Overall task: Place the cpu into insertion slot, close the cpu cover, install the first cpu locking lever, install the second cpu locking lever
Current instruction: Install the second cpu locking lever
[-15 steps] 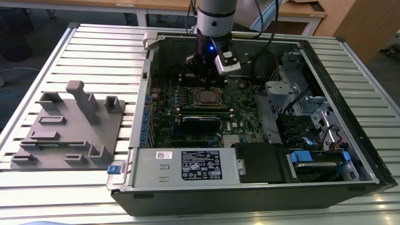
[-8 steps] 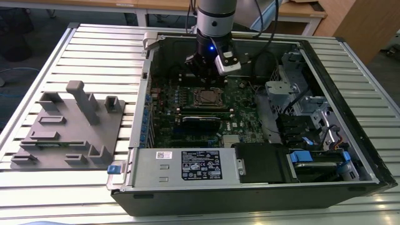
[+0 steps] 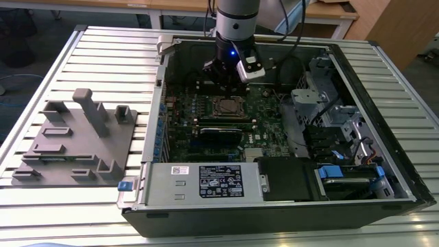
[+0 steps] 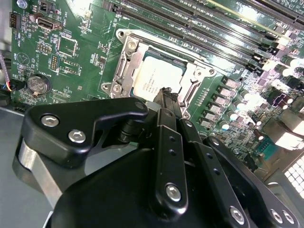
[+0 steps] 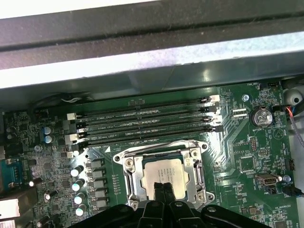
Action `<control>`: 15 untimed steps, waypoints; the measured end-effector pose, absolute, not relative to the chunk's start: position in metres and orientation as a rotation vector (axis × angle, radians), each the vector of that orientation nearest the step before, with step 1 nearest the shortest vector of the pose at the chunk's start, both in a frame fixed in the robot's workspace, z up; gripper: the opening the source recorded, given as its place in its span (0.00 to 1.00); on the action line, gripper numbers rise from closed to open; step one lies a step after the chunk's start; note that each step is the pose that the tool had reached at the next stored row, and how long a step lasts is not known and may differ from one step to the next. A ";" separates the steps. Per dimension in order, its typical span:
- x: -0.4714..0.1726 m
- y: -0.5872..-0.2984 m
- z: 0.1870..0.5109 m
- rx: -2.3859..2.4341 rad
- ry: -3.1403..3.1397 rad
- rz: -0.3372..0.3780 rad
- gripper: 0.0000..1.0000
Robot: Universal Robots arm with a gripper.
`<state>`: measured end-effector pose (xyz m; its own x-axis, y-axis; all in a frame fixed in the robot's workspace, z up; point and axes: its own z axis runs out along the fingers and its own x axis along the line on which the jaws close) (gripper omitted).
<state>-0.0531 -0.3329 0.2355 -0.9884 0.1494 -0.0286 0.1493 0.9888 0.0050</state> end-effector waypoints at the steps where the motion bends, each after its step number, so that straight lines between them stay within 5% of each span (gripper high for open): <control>1: -0.053 -0.333 0.235 0.233 3.104 0.004 0.10; 15: -0.053 -0.340 0.236 0.233 3.104 0.005 0.10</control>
